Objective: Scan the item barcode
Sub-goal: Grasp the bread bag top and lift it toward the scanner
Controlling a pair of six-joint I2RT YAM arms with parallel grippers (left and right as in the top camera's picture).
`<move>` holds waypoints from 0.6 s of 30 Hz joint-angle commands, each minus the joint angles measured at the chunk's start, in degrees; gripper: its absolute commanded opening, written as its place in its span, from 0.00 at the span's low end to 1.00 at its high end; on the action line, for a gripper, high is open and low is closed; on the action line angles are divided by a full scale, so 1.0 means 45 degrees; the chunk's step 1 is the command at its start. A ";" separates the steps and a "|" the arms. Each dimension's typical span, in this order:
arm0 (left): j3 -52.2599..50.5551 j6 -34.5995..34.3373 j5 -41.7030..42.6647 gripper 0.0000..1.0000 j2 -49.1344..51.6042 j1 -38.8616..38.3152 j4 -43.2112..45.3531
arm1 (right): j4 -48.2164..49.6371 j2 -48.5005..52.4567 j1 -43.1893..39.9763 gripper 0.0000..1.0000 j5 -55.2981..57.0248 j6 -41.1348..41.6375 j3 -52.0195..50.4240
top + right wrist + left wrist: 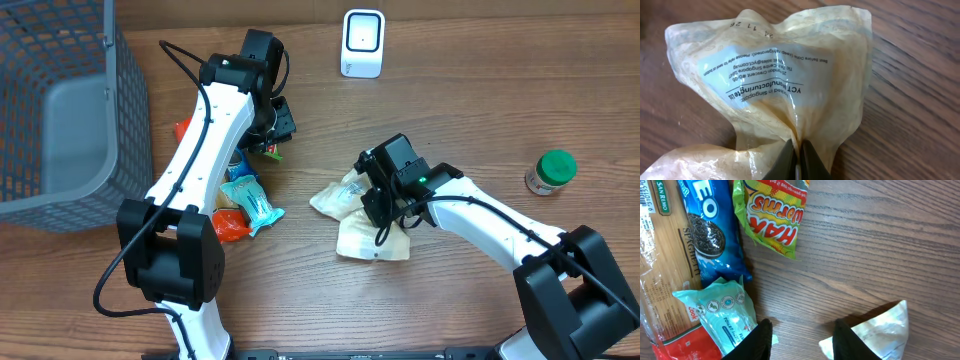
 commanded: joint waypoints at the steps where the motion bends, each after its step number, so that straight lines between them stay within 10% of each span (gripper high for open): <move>1: 0.0112 0.0243 -0.0087 0.34 -0.0321 0.0049 -0.0034 | -0.0053 -0.0058 -0.0010 0.04 0.1030 0.2385 -0.0044; 18: 0.0112 0.0243 -0.0092 0.56 -0.0321 0.0049 0.0170 | -0.2497 -0.0661 0.0005 0.04 0.4847 0.3478 0.3279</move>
